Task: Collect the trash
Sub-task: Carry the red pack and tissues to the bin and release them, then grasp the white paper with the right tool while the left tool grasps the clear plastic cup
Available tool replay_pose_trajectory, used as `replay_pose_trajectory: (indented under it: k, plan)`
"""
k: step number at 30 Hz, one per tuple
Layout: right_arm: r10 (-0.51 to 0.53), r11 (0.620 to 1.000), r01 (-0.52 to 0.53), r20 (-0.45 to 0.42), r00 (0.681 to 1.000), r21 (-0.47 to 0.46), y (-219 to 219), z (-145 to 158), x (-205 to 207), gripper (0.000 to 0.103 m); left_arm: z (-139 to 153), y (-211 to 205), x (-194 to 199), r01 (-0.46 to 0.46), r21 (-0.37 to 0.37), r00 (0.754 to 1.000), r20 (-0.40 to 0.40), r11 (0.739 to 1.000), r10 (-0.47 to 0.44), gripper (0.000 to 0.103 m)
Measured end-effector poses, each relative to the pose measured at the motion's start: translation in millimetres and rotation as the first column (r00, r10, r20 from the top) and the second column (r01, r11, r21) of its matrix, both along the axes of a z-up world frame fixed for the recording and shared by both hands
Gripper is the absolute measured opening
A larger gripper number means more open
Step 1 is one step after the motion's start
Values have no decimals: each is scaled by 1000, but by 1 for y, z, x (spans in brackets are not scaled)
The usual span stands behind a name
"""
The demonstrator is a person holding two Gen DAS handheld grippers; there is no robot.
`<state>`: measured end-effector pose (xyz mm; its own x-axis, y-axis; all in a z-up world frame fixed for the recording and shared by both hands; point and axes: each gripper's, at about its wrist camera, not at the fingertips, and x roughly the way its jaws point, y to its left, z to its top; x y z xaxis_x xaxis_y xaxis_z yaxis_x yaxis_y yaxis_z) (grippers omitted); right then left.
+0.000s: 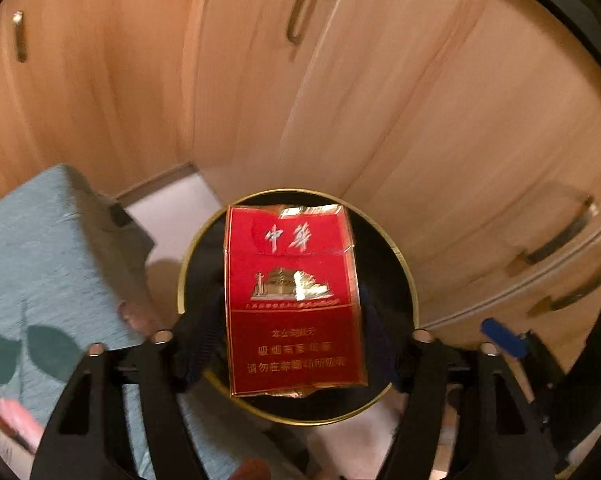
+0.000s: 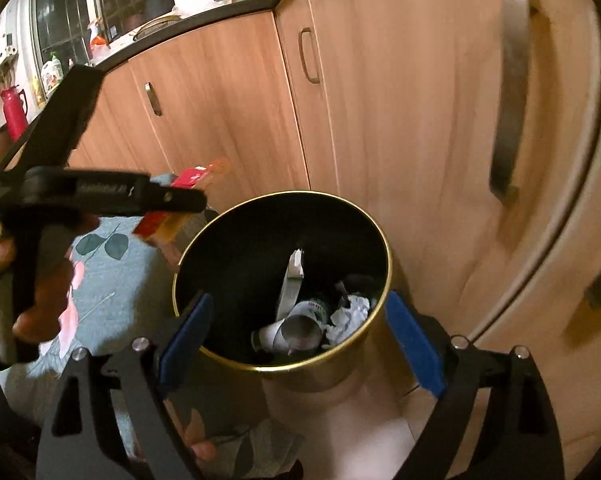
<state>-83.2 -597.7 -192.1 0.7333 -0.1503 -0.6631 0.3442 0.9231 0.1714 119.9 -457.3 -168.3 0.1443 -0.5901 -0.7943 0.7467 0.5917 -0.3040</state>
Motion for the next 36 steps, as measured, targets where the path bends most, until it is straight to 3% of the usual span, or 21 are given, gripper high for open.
replay_pose_trajectory:
  k: [3,7,11,15,19,21,25,27,28,30,31,33,36]
  plan:
    - [17,1000,-17,0,1000,2,7,1,-3,88,12,11,-2,18,-67,1000,18,998,-17,95]
    - [43,999,-43,3,999,-7,23,10,-1,88,30,22,-6,17,-94,999,34,995,-13,94]
    - [148,989,-148,9,989,-15,58,20,16,88,55,86,0,-77,-155,997,10,985,79,94]
    - [354,935,-354,-2,935,-7,118,24,50,89,66,191,7,-242,-173,969,8,955,247,94]
    - [563,822,-561,6,826,93,189,25,104,90,54,299,10,-399,-113,909,78,910,408,94]
    - [617,783,-613,-6,787,103,216,26,131,91,41,364,19,-499,-70,860,89,864,503,94]
    - [719,677,-696,-13,695,238,252,17,200,91,23,466,30,-654,-43,753,51,755,656,94]
    - [718,684,-686,-60,694,248,261,5,226,90,15,512,31,-719,-43,693,24,693,720,94]
    - [725,681,-689,-96,682,248,269,-3,239,86,14,524,32,-736,-45,675,16,675,737,94]
    - [732,680,-700,-143,666,219,284,-9,250,55,12,550,32,-766,-51,642,5,641,767,94]
    - [722,690,-706,-206,660,159,298,-13,253,48,11,559,34,-774,-50,632,8,631,775,94]
    - [672,702,-712,-333,661,4,320,-23,249,12,10,562,33,-778,-46,626,20,627,779,95]
    - [665,689,-722,-343,664,-63,336,-15,237,4,9,563,47,-771,-29,636,38,637,771,95]
